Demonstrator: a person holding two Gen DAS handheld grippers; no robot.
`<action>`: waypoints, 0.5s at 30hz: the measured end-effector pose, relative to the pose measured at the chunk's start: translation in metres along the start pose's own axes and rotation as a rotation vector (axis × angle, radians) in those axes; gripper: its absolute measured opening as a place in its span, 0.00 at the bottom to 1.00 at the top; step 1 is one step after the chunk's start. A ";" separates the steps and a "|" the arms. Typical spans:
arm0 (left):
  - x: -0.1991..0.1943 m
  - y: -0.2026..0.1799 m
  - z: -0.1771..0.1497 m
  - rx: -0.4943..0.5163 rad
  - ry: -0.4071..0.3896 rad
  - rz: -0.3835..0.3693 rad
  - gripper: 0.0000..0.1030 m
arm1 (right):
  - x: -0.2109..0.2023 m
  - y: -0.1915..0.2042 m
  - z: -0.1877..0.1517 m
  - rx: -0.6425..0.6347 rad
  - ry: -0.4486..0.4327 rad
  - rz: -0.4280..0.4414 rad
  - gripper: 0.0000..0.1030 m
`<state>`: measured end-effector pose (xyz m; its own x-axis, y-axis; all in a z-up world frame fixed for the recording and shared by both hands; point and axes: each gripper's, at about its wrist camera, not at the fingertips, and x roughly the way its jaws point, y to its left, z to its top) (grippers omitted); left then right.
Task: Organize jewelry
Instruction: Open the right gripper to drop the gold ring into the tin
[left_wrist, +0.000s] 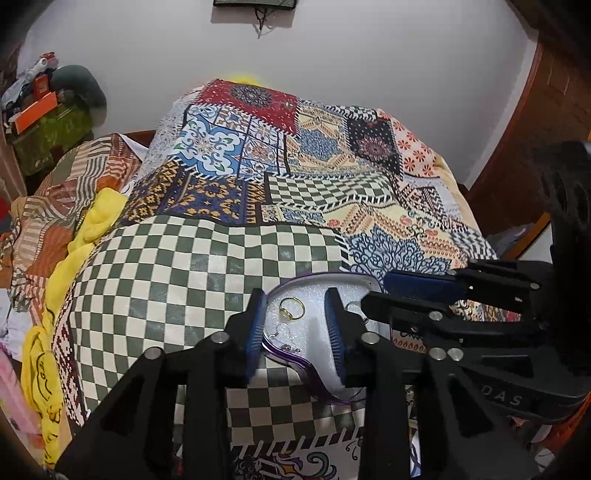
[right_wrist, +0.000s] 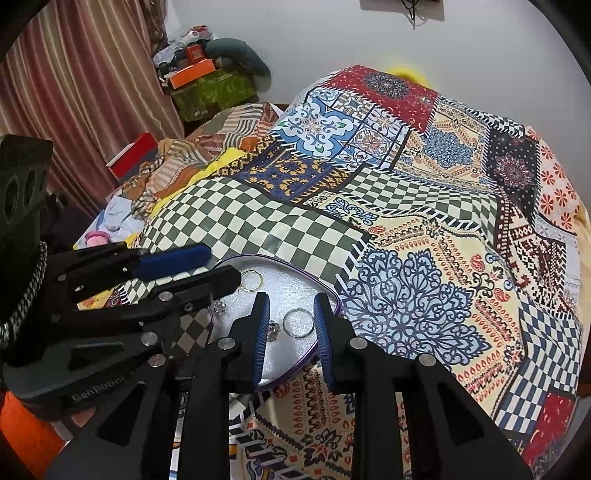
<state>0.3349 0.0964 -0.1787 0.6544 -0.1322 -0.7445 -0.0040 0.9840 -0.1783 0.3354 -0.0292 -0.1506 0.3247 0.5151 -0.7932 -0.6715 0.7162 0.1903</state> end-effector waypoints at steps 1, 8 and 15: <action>-0.003 0.001 0.001 -0.005 -0.004 0.000 0.32 | -0.002 0.000 0.000 0.001 -0.004 -0.001 0.23; -0.027 0.000 0.002 -0.005 -0.031 0.006 0.32 | -0.024 0.003 -0.003 -0.004 -0.043 -0.027 0.23; -0.061 -0.012 -0.004 0.026 -0.063 0.009 0.32 | -0.062 0.012 -0.012 -0.024 -0.101 -0.054 0.23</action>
<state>0.2918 0.0922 -0.1334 0.7010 -0.1161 -0.7037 0.0089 0.9880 -0.1541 0.2989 -0.0579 -0.1061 0.4259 0.5215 -0.7394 -0.6660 0.7338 0.1339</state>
